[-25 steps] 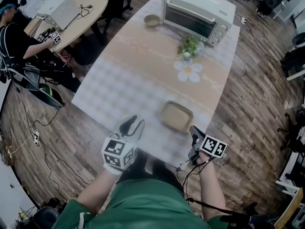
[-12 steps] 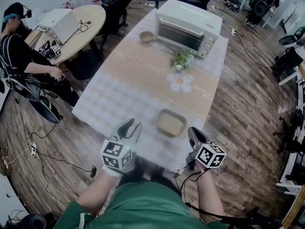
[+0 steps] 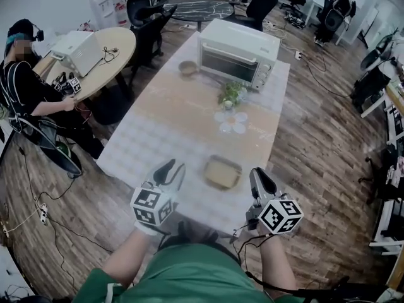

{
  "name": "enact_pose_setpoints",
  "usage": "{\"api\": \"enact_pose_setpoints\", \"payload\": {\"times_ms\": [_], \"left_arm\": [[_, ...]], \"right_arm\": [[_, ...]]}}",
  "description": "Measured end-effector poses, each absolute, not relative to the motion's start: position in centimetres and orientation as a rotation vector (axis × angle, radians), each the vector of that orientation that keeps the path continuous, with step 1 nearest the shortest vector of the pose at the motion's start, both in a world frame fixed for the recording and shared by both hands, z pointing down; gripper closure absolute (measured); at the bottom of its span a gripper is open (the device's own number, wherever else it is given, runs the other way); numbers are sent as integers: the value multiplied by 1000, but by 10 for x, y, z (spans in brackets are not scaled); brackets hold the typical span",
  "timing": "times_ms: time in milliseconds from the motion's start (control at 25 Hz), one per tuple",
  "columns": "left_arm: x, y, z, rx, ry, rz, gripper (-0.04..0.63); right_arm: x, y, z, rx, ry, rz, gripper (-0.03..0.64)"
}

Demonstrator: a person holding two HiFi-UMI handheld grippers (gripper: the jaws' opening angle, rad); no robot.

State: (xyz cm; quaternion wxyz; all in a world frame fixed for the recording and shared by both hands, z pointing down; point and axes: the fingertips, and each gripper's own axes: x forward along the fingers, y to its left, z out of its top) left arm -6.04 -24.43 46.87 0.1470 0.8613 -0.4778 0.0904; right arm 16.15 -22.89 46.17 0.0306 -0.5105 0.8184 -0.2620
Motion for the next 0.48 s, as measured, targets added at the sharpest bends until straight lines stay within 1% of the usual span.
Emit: {"api": "enact_pose_setpoints", "payload": {"times_ms": [200,480], "left_arm": [[-61,-245,454,2504,-1373,229,469],[-57,-248,440,2535,-1350,175,469]], "right_arm": [[155,-222,430,-1561,2533,-678,574],[151,-218,407,-1539,2526,-598,575]]}}
